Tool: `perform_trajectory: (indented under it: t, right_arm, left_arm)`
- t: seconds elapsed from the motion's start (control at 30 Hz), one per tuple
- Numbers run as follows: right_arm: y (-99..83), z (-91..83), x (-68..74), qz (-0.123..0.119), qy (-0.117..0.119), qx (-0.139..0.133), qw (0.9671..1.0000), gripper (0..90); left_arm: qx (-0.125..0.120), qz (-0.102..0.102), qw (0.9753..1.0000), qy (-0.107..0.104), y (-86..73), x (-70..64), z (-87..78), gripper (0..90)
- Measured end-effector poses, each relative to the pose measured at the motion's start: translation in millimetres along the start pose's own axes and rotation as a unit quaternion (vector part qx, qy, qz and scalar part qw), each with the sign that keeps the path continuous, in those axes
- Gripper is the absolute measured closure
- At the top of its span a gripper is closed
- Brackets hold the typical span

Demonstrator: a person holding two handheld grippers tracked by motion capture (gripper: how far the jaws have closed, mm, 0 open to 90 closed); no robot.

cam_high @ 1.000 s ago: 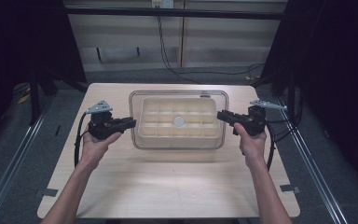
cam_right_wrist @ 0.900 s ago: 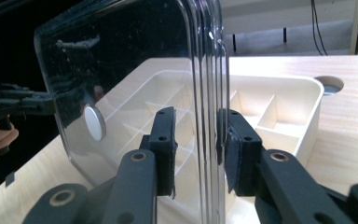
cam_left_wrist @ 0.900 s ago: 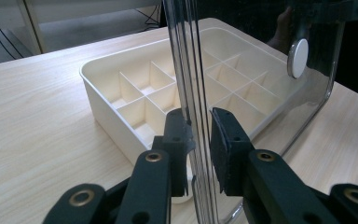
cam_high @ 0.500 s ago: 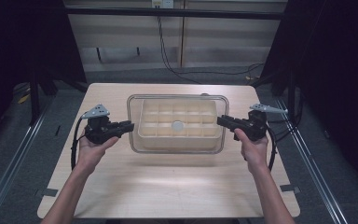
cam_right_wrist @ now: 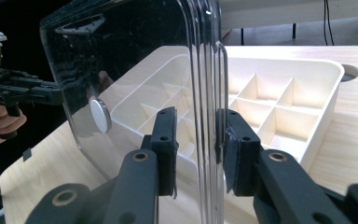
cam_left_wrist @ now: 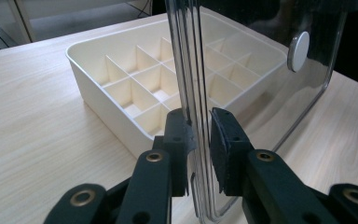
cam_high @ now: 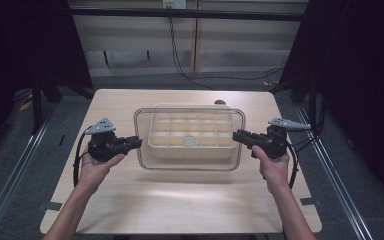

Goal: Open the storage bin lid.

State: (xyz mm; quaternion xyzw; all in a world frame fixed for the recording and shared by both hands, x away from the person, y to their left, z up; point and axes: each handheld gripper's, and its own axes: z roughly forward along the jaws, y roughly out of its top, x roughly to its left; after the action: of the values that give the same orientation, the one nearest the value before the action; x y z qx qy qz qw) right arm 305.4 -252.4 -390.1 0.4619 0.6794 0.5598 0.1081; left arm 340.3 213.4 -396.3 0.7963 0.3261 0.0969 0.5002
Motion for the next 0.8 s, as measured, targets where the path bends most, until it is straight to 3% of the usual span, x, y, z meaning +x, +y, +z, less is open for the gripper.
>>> perform_trajectory:
  t: [0.47,0.57,0.8]
  right_arm:
    - [-6.4,-15.0,11.2,-0.004,0.0,0.004,1.0,68.9]
    - [-7.8,-17.1,11.9,-0.002,0.003,0.003,1.0,69.0]
    - [-14.2,-19.8,14.9,-0.002,0.007,0.008,0.9999,69.1]
  left_arm:
    - [0.007,0.023,0.9997,-0.001,-3.8,-16.5,-11.0,77.2]
    - [0.004,0.019,0.9998,-0.01,-5.8,-18.3,-14.2,77.4]
    - [0.007,0.018,0.9998,-0.002,-13.5,-21.3,-13.1,77.3]
